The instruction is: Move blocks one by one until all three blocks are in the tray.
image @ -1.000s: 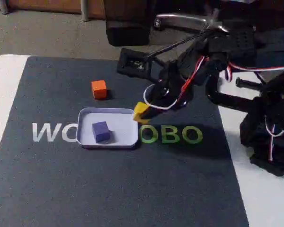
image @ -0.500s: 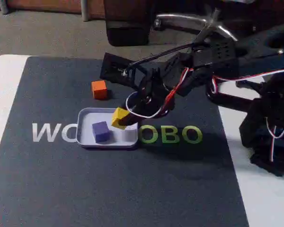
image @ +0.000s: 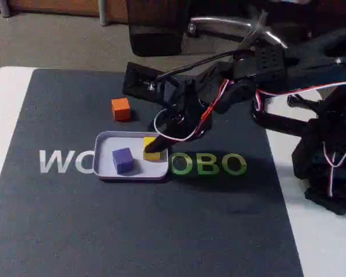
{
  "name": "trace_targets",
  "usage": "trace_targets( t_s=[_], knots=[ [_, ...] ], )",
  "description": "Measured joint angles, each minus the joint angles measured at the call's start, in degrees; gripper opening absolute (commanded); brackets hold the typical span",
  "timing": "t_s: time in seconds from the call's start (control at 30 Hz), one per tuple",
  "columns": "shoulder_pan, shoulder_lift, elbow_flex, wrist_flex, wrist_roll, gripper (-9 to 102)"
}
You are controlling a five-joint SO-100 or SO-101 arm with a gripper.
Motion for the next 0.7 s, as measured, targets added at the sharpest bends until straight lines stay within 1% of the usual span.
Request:
trace_targets(
  t_s=[0.17, 0.27, 0.37, 0.43, 0.63, 0.7],
  knots=[
    [-0.4, 1.2, -0.5, 0.7, 0.7, 16],
    [-1.3, 1.2, -4.7, 5.4, 2.5, 16],
    [-1.4, 1.0, -13.1, 13.5, 5.9, 16],
    [-1.8, -1.1, -20.4, 20.5, 8.0, 16],
    [-1.0, -13.5, -47.9, 41.8, 11.7, 15],
    [-0.2, -17.3, -54.6, 44.6, 12.3, 15]
  ],
)
